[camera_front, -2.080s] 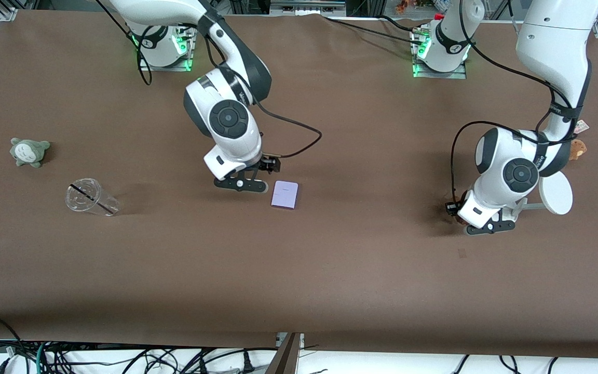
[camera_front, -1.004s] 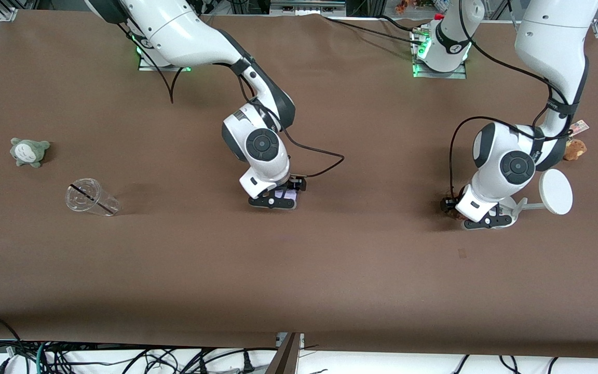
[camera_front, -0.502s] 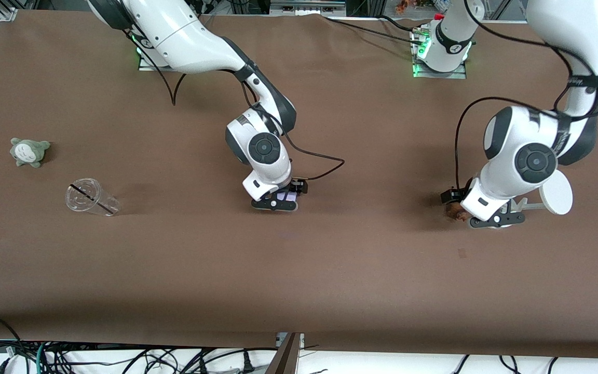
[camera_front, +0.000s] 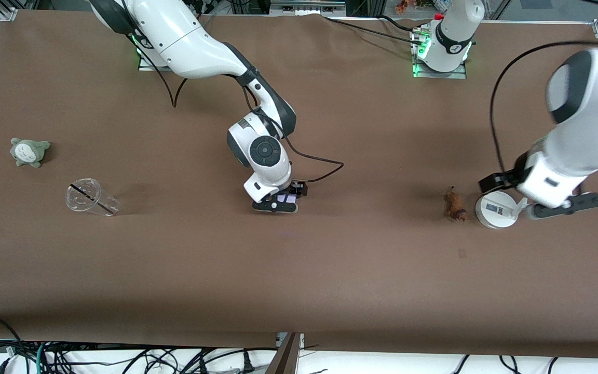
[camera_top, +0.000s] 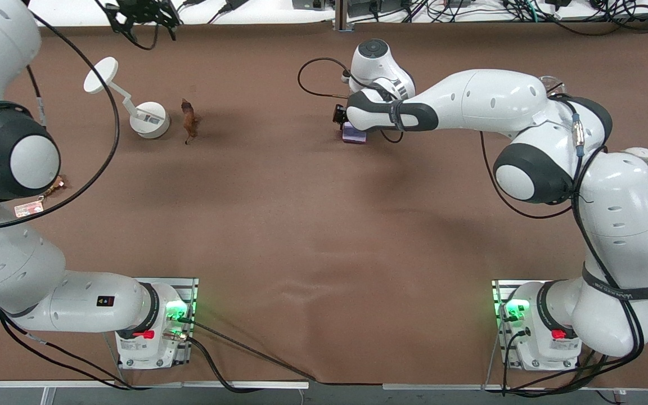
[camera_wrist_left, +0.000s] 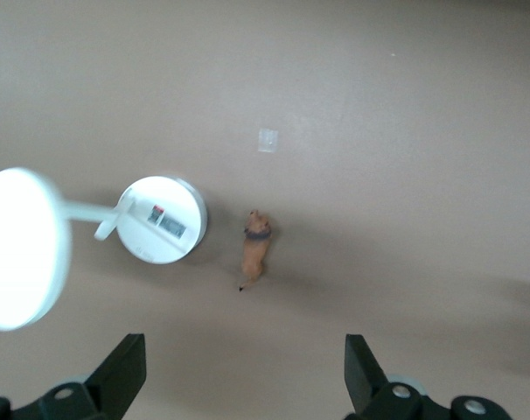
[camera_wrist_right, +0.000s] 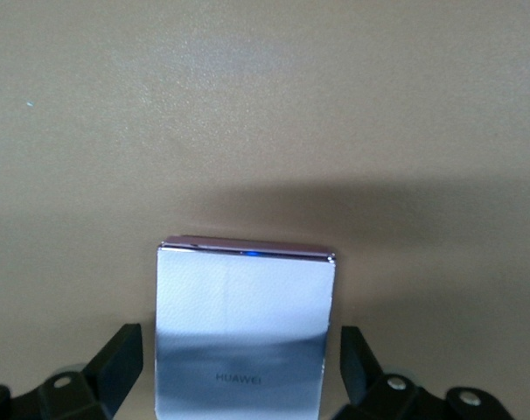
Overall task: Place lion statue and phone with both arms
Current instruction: 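Set the lion beside the lamp base while the right gripper lifts the phone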
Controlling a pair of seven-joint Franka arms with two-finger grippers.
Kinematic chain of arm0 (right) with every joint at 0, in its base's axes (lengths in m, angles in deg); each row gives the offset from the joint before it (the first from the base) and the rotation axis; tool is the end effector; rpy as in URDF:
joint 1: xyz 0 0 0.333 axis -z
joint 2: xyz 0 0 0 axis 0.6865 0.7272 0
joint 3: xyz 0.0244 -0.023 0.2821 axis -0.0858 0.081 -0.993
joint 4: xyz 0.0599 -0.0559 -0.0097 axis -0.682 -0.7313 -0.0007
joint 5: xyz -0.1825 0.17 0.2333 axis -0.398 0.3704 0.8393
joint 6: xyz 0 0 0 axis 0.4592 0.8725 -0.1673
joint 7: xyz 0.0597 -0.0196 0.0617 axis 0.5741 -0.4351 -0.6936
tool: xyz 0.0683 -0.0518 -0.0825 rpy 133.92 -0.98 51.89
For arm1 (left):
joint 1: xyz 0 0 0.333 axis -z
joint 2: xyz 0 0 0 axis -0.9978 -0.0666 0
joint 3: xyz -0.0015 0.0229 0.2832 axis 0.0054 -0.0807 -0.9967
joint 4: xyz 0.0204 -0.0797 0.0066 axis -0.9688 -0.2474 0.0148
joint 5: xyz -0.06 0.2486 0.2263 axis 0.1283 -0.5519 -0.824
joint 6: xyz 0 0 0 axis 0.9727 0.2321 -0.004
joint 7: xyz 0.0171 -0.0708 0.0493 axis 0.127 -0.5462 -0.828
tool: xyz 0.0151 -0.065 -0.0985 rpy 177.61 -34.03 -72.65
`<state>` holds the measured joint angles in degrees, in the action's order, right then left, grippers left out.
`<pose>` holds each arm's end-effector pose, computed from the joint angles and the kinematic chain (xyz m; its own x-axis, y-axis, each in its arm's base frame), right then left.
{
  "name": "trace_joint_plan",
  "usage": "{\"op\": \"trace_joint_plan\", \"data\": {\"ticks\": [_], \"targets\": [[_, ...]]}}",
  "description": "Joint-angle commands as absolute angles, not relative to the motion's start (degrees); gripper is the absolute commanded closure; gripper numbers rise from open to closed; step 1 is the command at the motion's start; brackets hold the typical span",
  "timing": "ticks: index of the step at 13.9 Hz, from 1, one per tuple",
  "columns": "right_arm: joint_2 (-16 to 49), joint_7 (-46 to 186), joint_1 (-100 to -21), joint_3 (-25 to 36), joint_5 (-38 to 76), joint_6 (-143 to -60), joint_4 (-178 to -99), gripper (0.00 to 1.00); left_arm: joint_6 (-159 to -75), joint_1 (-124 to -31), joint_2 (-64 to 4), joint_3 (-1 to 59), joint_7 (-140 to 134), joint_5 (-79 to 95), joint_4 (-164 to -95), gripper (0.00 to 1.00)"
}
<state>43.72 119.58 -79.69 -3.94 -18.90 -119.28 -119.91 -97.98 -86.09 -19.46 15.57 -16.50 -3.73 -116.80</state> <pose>0.5146 0.4285 0.1822 0.9966 -0.0829 -0.0030 -0.0829 -0.9947 -0.0611 0.5714 -0.0414 0.4759 0.9675 0.2460 -0.0589 0.2436 -0.9688 -0.0450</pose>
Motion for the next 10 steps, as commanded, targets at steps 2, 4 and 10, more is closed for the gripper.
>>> {"op": "trace_joint_plan", "data": {"ticks": [2,4,10], "targets": [[45.08,120.3,-80.44,-3.34,-19.66,-120.04,-118.28,0.0,-94.19,-88.38,-15.55,11.97,-7.72,-0.57,-116.96,0.0],[45.08,120.3,-80.44,-3.34,-19.66,-120.04,-118.28,0.0,-92.53,-88.47,-14.4,9.41,-3.05,0.31,-116.87,0.0],[45.17,120.38,-80.35,-3.34,-19.58,-120.04,-118.28,0.32,-89.71,-89.43,-15.01,8.96,0.75,0.93,-114.67,0.0]]}}
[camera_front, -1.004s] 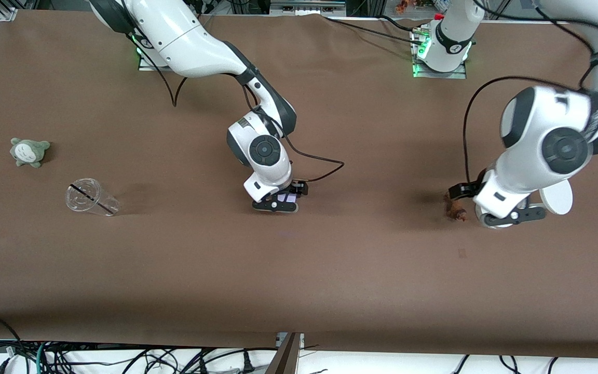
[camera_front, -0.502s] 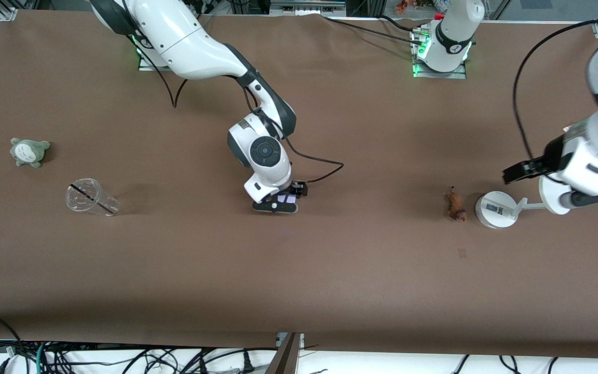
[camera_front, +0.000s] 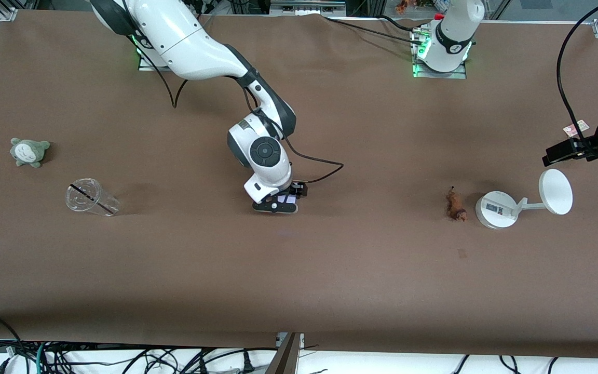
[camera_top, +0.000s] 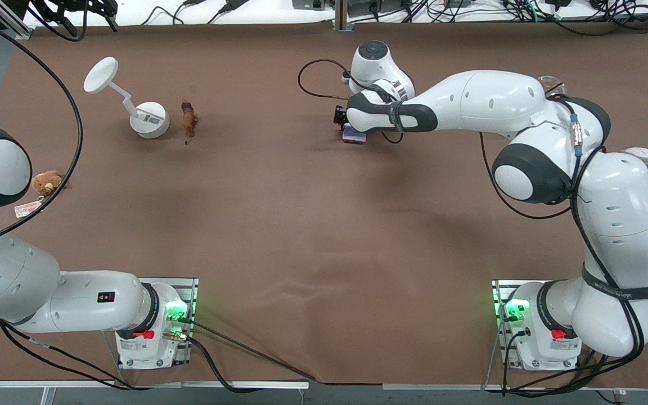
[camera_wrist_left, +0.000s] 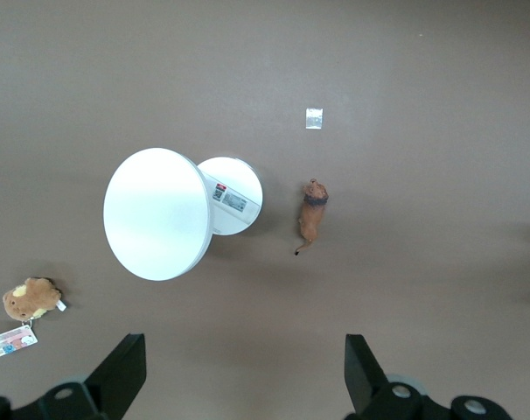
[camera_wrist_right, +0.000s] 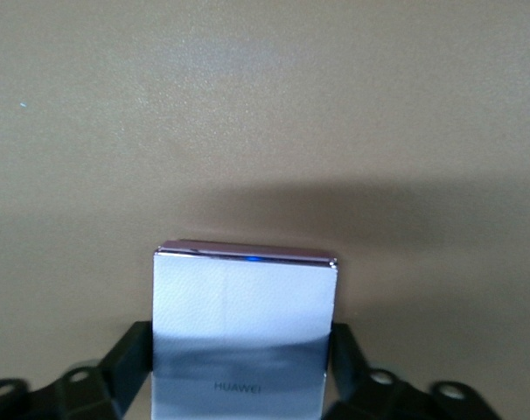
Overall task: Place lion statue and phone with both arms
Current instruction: 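Carry the phone with the right gripper toward the glass cup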
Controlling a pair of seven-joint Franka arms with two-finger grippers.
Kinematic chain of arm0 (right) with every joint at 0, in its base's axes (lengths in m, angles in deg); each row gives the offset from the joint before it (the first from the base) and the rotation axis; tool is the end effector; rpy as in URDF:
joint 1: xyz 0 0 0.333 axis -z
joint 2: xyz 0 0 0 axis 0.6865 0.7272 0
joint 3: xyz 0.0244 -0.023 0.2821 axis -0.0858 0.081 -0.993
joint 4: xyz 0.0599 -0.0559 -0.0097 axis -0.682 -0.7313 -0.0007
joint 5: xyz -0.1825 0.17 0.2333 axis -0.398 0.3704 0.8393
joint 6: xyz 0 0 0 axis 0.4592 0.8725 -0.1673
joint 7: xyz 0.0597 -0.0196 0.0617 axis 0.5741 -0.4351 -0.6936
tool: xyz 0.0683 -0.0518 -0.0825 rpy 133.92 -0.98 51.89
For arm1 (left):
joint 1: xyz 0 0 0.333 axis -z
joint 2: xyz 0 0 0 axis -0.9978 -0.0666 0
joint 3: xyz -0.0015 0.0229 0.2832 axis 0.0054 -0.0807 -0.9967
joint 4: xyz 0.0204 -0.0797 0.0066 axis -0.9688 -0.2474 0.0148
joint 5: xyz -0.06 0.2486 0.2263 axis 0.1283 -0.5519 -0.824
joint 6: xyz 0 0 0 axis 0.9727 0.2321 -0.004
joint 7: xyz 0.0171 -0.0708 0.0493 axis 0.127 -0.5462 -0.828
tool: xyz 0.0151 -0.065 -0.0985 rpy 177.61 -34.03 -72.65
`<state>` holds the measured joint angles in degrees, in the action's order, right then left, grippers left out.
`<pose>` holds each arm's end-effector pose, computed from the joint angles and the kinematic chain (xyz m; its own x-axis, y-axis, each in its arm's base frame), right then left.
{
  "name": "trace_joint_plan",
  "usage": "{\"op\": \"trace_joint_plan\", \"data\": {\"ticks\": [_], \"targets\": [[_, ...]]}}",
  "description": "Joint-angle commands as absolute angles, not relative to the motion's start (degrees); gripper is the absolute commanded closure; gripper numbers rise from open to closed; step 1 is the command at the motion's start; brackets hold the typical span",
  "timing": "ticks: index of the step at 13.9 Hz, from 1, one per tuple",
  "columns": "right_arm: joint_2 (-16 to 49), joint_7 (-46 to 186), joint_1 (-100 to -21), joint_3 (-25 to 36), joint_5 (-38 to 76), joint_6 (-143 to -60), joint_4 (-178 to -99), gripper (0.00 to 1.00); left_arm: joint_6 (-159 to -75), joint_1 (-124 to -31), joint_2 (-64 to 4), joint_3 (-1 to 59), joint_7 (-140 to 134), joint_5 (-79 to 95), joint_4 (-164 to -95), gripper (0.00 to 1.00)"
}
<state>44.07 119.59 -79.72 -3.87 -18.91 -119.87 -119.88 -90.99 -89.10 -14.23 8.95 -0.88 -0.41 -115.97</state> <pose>0.5151 0.4285 0.1792 0.9965 -0.0837 0.0008 -0.0835 -0.9945 -0.0639 0.5423 0.0403 0.5229 0.9851 0.1480 -0.0880 0.1486 -0.9889 0.0011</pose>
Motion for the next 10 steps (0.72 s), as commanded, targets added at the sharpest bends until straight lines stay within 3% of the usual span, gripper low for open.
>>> {"op": "trace_joint_plan", "data": {"ticks": [1,3,8,10], "targets": [[45.17,120.38,-80.35,-3.34,-19.58,-120.04,-118.28,0.36,-89.71,-89.35,-15.01,9.05,0.67,0.93,-114.67,0.0],[45.08,120.12,-80.35,-3.34,-19.49,-120.04,-118.19,0.44,-89.71,-89.26,-15.1,9.14,0.66,0.84,-114.67,0.0],[39.74,119.51,-79.74,-3.25,-18.87,-115.65,-118.37,0.44,-89.79,-89.44,-15.18,8.96,1.02,0.4,-114.67,0.0],[35.87,118.72,-78.17,-3.25,-18.87,-110.05,-118.46,0.45,-89.79,-89.44,-15.18,8.87,1.02,0.22,-114.67,0.0]]}}
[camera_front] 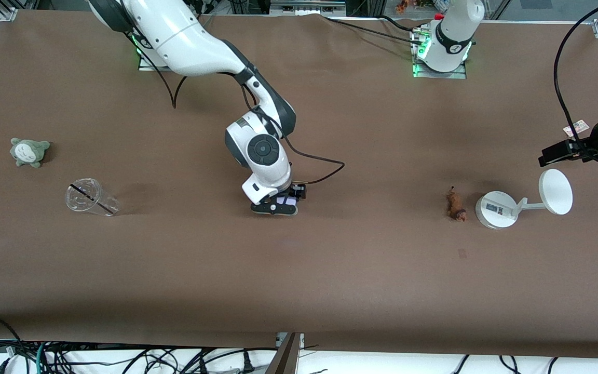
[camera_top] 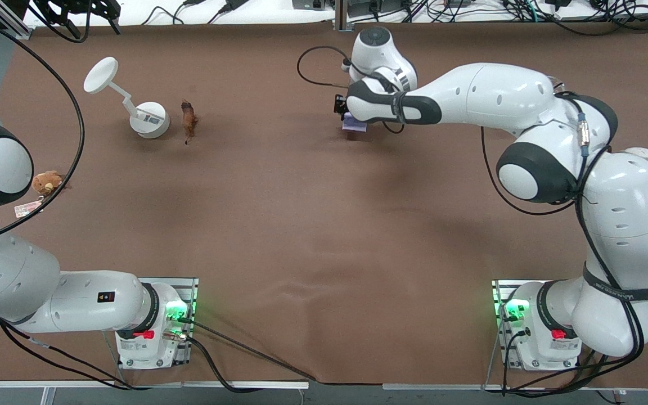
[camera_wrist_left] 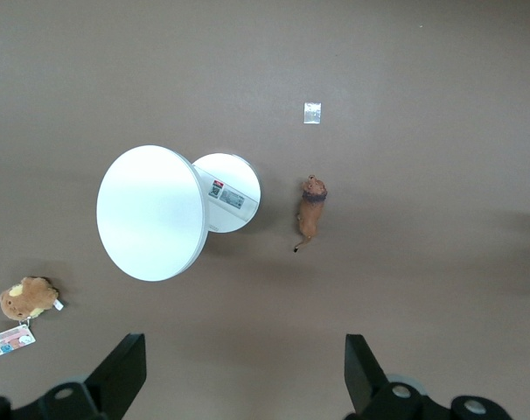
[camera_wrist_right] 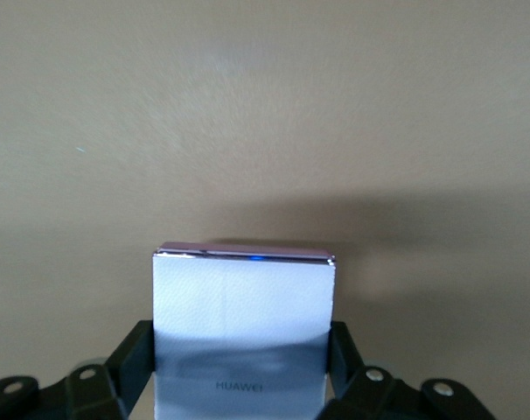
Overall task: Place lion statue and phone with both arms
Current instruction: 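Carry the phone with the right gripper toward the glass cup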
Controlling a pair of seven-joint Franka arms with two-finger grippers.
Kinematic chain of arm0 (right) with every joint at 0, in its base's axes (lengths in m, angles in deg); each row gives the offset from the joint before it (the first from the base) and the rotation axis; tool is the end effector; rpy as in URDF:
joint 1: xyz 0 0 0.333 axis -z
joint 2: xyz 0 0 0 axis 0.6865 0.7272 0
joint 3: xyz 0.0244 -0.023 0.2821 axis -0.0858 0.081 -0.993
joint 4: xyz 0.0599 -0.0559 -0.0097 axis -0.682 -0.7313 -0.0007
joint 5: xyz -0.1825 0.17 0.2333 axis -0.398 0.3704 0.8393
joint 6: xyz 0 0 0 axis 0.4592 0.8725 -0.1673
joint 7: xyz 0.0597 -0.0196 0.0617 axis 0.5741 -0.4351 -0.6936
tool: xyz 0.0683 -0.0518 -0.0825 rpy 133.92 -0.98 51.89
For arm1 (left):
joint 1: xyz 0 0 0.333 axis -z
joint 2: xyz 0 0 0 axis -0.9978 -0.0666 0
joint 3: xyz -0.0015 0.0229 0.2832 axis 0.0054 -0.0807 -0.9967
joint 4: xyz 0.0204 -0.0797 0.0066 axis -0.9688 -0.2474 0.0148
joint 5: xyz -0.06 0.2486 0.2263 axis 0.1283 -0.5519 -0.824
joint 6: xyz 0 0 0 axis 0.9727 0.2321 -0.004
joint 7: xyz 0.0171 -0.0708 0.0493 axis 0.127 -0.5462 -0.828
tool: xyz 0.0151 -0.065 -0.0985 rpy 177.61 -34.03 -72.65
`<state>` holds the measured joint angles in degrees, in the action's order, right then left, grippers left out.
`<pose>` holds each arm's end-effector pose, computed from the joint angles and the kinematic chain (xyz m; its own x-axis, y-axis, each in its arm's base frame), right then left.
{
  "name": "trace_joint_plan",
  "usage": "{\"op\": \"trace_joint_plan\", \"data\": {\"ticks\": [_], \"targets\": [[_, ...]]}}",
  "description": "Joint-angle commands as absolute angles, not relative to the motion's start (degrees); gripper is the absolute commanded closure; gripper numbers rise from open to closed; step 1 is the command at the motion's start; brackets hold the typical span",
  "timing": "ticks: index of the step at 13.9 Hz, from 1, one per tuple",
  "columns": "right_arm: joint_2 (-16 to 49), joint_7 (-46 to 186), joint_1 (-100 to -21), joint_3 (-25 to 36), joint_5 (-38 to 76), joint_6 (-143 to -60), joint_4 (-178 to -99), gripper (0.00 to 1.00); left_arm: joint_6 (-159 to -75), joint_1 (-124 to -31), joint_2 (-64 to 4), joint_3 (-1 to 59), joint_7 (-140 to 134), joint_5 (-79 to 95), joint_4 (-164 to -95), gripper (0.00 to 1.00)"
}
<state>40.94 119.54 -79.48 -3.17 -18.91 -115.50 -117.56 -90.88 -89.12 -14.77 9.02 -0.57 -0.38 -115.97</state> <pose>0.5284 0.4259 0.2249 0.9953 -0.0941 0.0228 -0.0924 -0.9934 -0.0676 0.5439 0.0398 0.5176 0.9849 0.1417 -0.0993 0.1425 -0.9898 0.0013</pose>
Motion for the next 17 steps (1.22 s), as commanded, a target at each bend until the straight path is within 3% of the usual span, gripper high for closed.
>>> {"op": "trace_joint_plan", "data": {"ticks": [1,6,13,17], "targets": [[34.03,118.45,-77.72,-3.25,-18.87,-107.5,-118.81,0.44,-89.79,-89.61,-15.18,8.78,1.1,0.22,-114.67,0.0],[23.48,106.26,-76.75,2.27,-18.52,-95.01,-123.02,0.44,-89.79,-89.61,-15.45,8.78,1.02,0.49,-114.67,0.0],[8.36,83.78,-76.22,16.23,-15.62,-94.55,-139.35,0.45,-89.71,-89.61,-15.45,8.78,1.02,0.66,-114.67,0.0],[7.38,68.31,-76.22,25.72,-10.37,-95.07,-144.02,0.45,-89.71,-89.61,-15.45,8.78,1.02,0.75,-114.67,0.0]]}}
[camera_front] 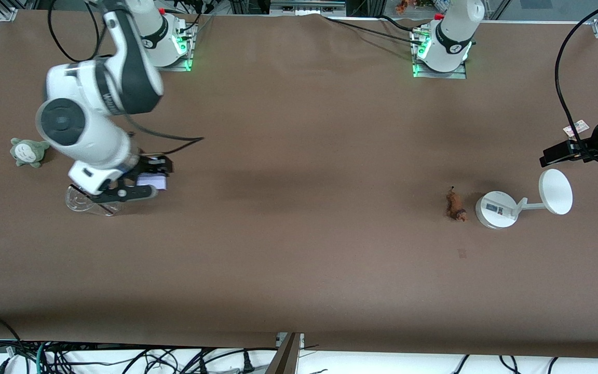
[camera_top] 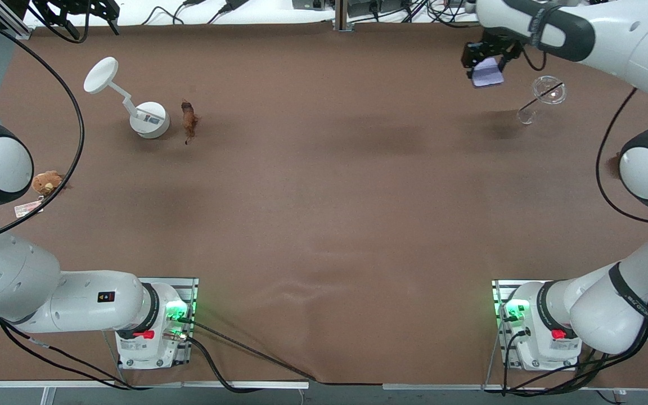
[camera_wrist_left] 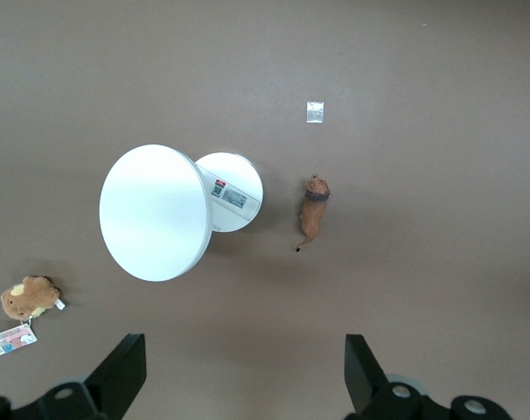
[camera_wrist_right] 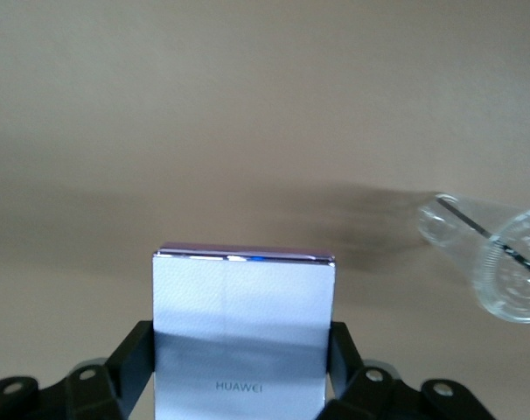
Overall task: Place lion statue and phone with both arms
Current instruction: 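Carry the phone with the right gripper toward the glass cup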
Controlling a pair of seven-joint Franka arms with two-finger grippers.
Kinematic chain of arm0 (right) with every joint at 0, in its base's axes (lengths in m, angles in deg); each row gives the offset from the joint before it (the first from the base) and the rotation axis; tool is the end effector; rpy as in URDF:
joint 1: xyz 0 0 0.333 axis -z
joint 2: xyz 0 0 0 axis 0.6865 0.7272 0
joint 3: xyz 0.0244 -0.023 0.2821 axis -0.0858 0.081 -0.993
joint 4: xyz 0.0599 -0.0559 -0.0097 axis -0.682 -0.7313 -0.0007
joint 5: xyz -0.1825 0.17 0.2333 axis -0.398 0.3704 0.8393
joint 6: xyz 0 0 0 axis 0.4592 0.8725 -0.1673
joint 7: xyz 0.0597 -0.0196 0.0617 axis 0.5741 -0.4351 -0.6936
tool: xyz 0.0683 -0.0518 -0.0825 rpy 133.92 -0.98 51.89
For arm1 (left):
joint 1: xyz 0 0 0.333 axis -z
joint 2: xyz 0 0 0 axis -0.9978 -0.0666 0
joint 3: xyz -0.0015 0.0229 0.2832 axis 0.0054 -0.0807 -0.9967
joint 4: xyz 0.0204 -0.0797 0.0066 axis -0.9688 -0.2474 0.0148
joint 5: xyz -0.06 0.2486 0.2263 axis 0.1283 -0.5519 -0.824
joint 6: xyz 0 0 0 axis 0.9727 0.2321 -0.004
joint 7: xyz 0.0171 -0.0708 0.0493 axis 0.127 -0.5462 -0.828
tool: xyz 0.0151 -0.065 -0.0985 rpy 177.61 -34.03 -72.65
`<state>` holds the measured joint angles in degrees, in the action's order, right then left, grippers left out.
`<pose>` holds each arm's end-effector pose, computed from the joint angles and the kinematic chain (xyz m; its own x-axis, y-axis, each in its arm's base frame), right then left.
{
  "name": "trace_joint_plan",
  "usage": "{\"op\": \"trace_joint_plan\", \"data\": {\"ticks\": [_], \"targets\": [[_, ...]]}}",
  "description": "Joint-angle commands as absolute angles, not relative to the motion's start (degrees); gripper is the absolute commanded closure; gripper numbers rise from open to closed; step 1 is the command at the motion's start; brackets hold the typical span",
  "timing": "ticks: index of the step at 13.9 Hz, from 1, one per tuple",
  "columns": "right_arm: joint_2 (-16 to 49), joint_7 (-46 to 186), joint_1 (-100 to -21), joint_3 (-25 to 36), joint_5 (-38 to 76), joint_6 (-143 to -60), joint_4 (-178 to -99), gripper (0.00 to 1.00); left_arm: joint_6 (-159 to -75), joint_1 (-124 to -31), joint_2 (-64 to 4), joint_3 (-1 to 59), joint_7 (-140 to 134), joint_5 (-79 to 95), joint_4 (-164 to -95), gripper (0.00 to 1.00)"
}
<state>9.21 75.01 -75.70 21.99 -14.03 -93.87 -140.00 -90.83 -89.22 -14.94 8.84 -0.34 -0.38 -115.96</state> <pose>0.5457 0.1228 0.3894 0.9771 0.1668 -0.1319 0.1732 -0.9841 0.0387 0.5441 0.0424 0.5160 0.9844 0.1425 -0.1029 0.1433 -0.9897 0.0009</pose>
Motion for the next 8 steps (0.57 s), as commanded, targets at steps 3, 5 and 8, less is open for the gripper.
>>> {"op": "trace_joint_plan", "data": {"ticks": [3,5,8], "targets": [[10.0,61.51,-74.74,29.7,-6.48,-95.6,-144.39,0.44,-89.79,-89.61,-15.45,8.78,1.02,0.84,-114.67,0.0],[12.81,58.79,-72.28,29.62,-6.48,-97.79,-144.47,0.44,-89.79,-89.61,-15.45,8.78,1.02,0.84,-114.67,0.0],[16.86,57.02,-70.69,29.62,-5.52,-101.66,-144.47,0.45,-89.79,-89.52,-15.45,8.78,1.02,0.84,-114.67,0.0]]}}
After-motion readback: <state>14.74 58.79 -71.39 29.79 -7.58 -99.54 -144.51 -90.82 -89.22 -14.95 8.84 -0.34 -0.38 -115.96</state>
